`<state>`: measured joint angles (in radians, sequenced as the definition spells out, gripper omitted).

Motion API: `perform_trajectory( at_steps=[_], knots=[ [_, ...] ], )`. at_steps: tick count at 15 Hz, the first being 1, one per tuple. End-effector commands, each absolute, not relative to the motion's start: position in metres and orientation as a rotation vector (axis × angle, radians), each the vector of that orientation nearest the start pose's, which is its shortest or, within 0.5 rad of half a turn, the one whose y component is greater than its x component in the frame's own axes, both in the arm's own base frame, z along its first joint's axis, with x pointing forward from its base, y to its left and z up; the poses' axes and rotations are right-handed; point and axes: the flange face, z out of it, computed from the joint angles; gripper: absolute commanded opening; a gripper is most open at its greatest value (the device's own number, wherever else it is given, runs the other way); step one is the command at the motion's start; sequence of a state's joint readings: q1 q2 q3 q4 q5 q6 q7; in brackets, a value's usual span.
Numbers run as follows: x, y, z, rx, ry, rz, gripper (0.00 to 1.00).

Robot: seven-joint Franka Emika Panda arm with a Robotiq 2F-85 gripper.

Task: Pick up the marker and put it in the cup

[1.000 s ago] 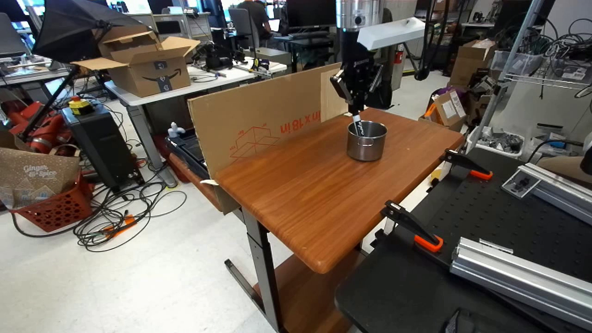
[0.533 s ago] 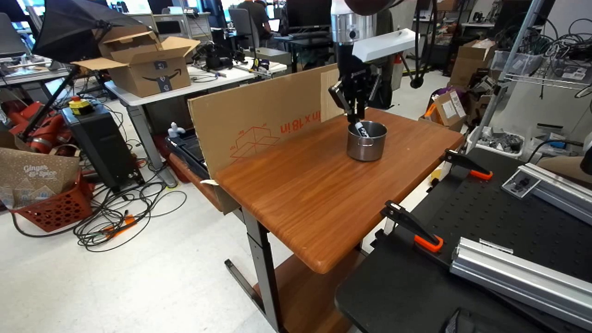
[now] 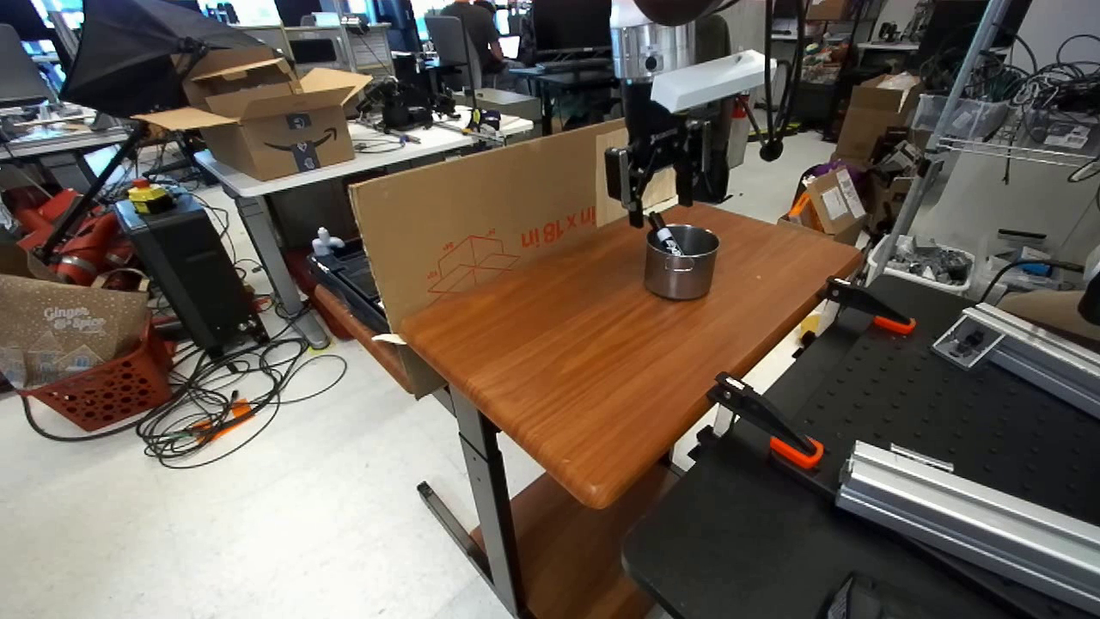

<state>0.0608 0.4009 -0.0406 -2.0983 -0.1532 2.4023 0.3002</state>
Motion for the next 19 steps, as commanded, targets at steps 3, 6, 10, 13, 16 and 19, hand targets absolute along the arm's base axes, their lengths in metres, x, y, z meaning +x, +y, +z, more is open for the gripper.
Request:
perform_trajectory(
  at_steps=[3, 6, 10, 13, 16, 19],
  knots=[
    [0.572, 0.011, 0.228, -3.257, 0.256, 0.202, 1.00],
    [0.564, 0.014, 0.243, -3.267, 0.250, 0.181, 1.00],
    [0.550, 0.023, 0.275, -3.250, 0.206, 0.104, 1.00],
    [0.555, 0.026, 0.278, -3.255, 0.220, 0.084, 1.00],
    [0.549, 0.026, 0.280, -3.255, 0.213, 0.089, 1.00],
    [0.549, 0.026, 0.279, -3.255, 0.210, 0.090, 1.00]
  ],
)
